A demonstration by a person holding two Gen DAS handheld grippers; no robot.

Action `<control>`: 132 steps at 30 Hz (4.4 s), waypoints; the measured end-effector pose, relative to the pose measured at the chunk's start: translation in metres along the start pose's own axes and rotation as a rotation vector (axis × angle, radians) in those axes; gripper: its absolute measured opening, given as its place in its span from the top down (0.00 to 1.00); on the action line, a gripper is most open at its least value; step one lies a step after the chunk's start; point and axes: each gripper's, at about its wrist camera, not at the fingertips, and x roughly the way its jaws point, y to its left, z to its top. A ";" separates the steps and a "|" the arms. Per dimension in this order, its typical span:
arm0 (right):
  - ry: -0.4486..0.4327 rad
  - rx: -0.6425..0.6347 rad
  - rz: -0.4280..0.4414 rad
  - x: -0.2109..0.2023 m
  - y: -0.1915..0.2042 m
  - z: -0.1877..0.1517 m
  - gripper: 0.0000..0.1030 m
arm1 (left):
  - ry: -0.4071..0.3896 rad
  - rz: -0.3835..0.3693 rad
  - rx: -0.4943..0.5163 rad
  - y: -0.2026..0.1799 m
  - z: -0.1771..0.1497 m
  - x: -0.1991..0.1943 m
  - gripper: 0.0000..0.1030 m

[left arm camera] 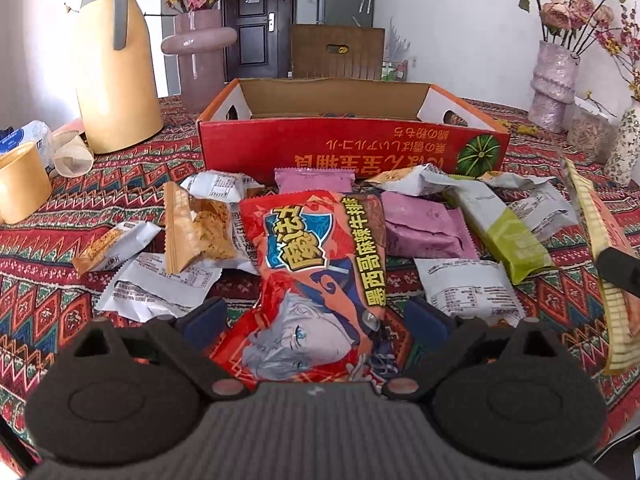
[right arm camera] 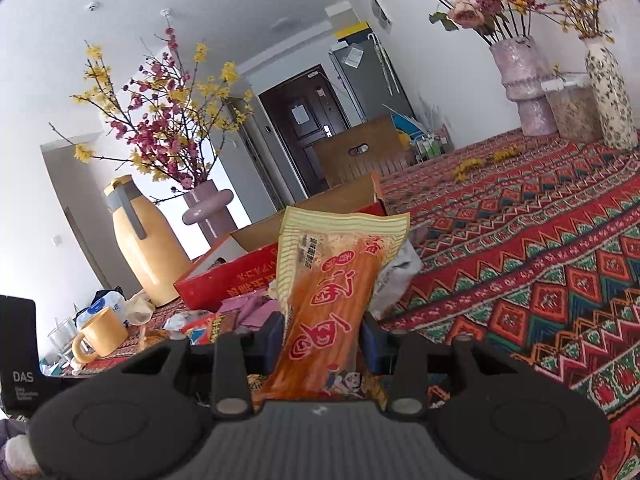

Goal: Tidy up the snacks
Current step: 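Lift the orange packet with the right gripper while the left gripper grasps the red chip bag, then carry the orange packet and red chip bag over the box with both grippers, then open both grippers to drop the packets into the box, then move both tools back over the remaining snack pile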

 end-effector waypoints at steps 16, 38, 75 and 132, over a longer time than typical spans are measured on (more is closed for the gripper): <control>0.023 -0.014 -0.040 0.003 0.000 -0.006 0.62 | -0.013 -0.029 -0.012 0.003 -0.002 0.001 0.35; 0.014 -0.049 -0.036 0.001 0.009 -0.001 0.62 | -0.129 -0.063 -0.010 0.007 0.007 -0.035 0.41; -0.125 -0.233 0.004 0.119 0.080 0.131 0.62 | -0.374 -0.014 -0.144 0.038 0.169 -0.011 0.41; -0.097 -0.202 -0.094 0.185 0.069 0.134 0.00 | -0.346 0.028 -0.228 0.051 0.167 0.033 0.00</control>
